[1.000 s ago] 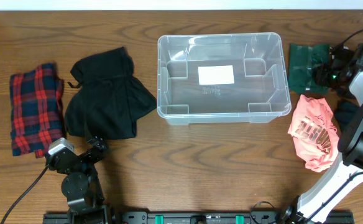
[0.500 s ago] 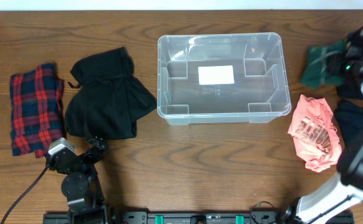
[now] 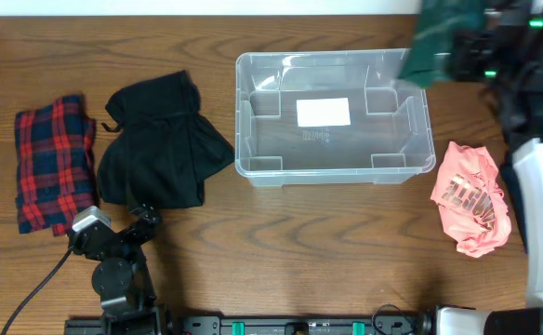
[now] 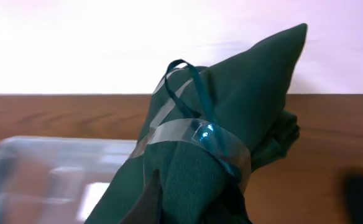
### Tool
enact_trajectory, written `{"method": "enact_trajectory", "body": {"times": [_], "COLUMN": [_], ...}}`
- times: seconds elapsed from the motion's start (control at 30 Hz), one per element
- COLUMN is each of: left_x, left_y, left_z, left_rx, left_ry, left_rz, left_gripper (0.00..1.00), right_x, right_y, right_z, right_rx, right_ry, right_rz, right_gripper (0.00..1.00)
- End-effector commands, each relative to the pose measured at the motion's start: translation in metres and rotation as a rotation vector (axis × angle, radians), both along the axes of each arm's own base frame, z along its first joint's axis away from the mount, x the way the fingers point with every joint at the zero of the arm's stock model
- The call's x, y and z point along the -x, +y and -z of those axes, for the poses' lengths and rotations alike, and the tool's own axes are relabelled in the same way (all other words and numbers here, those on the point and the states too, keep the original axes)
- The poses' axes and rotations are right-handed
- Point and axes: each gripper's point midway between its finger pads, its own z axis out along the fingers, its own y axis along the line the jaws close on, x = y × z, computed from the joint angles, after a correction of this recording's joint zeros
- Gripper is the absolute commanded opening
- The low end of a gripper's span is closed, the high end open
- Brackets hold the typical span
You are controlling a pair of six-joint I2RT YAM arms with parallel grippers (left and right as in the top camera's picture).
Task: Pack container
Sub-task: 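Carry the green bundle into the clear bin and release it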
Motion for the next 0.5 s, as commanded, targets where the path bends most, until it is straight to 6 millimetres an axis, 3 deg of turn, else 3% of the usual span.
{"method": "enact_trajectory", "body": {"times": [0.0, 0.23, 0.47], "left_x": [0.003, 0.003, 0.003], "left_y": [0.004, 0.004, 0.004], "left_z": [0.018, 0.018, 0.018], "left_rx": [0.008, 0.008, 0.008], "left_ry": [0.056, 0.056, 0.056], "left_rz": [-0.025, -0.025, -0.025], "left_gripper": [0.98, 0.98, 0.98], "right_x": [0.007, 0.008, 0.004], "right_y": [0.057, 0.146, 0.210], "right_z": [-0.003, 0.050, 0.117], "right_rx": [-0.126, -0.154, -0.112], "right_ry": [0.040, 0.193, 0.304], "right_rz": [-0.065, -0.143, -0.220], "right_gripper": [0.01, 0.01, 0.01]}}
